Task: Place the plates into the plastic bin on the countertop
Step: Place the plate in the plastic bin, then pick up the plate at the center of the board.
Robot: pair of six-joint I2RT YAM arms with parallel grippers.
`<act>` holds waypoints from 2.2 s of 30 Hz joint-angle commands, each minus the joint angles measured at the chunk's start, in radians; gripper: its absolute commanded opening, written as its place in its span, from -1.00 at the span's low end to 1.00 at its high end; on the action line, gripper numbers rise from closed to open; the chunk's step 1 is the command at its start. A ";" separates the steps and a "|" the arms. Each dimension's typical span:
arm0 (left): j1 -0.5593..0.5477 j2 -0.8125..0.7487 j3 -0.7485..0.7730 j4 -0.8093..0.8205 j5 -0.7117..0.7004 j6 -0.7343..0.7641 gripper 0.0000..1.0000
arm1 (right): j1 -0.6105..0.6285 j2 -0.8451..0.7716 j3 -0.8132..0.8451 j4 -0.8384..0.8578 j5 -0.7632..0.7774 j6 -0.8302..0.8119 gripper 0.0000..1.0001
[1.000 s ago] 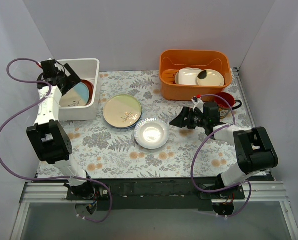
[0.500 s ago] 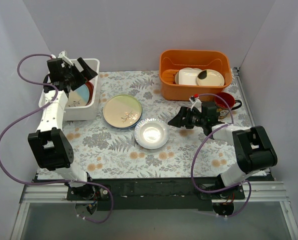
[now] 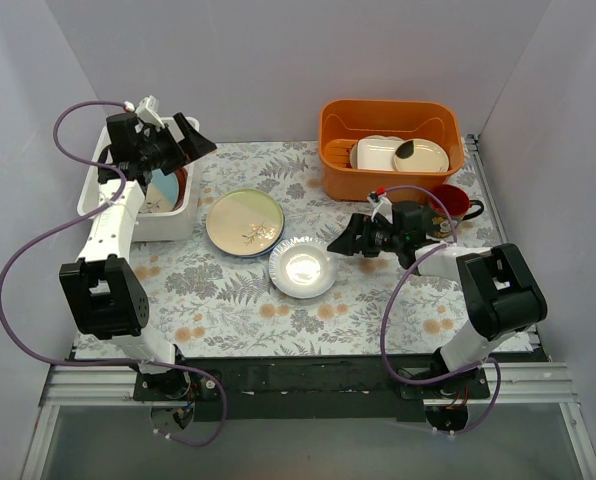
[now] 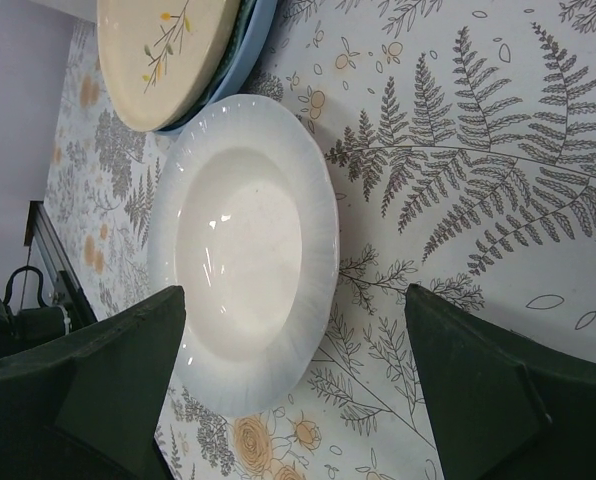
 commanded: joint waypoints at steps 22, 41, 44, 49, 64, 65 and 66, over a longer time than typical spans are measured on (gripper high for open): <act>-0.056 -0.026 -0.023 0.042 0.058 0.025 0.96 | 0.059 0.232 0.154 -0.001 -0.110 0.013 -0.10; -0.073 0.021 -0.052 0.129 0.271 -0.027 0.96 | 0.059 0.189 0.106 0.102 -0.134 0.059 -0.97; -0.081 0.037 -0.053 0.138 0.288 -0.044 0.96 | 0.057 0.165 0.097 0.102 -0.130 0.059 -0.97; -0.087 0.040 -0.062 0.154 0.307 -0.050 0.96 | 0.059 0.137 0.085 0.114 -0.127 0.065 -0.97; -0.163 0.124 -0.035 0.146 0.432 -0.071 0.96 | 0.026 0.058 0.022 0.256 -0.209 0.173 -0.97; -0.173 0.130 -0.033 0.146 0.444 -0.074 0.96 | 0.026 0.038 0.014 0.264 -0.208 0.176 -0.97; -0.177 0.135 -0.032 0.146 0.446 -0.076 0.96 | 0.025 0.027 0.010 0.264 -0.205 0.177 -0.97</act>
